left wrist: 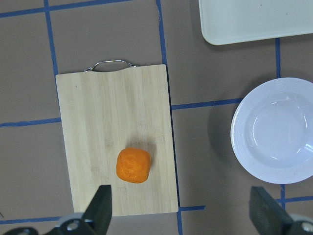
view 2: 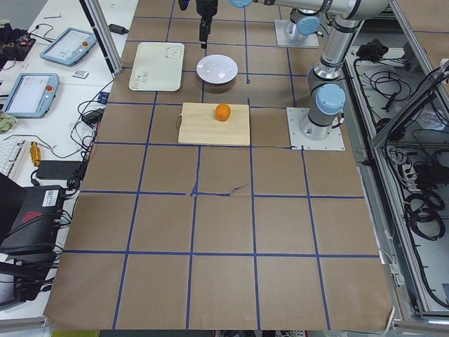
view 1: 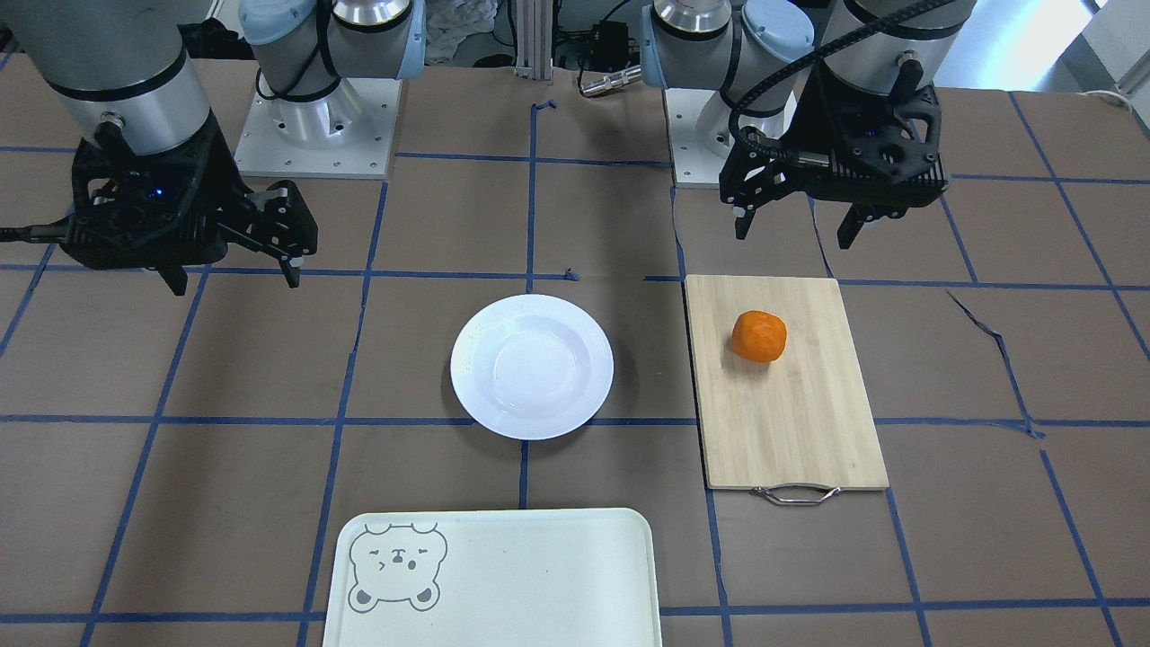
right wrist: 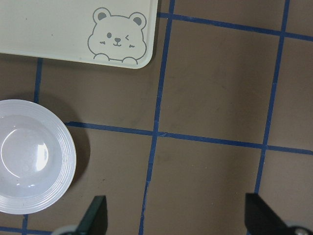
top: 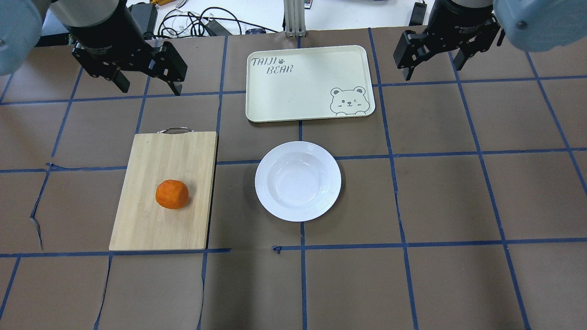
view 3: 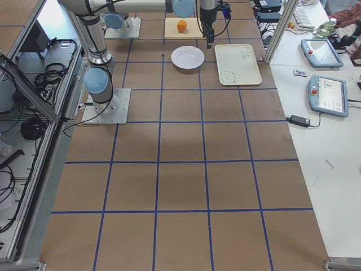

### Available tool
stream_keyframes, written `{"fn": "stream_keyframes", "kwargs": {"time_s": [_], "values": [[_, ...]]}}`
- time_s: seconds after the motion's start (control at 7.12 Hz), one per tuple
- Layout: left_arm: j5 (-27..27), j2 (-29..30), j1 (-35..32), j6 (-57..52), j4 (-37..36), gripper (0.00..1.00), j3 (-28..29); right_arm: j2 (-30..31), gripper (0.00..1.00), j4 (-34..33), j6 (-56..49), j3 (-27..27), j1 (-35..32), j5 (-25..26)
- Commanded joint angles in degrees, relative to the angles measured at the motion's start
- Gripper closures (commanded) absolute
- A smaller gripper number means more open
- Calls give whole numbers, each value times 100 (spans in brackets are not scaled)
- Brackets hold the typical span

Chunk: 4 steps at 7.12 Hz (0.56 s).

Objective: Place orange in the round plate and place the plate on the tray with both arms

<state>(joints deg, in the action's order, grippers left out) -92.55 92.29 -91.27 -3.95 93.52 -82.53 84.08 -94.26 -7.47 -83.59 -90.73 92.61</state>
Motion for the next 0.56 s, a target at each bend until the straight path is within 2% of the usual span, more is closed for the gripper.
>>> {"fn": "stream_keyframes", "kwargs": {"time_s": [0.0,0.42], "values": [[0,9,4,-9,0,0,0,-5,0,-30,8,0,3,-15],[0,9,13,0,-9,0,0,-5,0,-57,17,-8,-6,-15]]}}
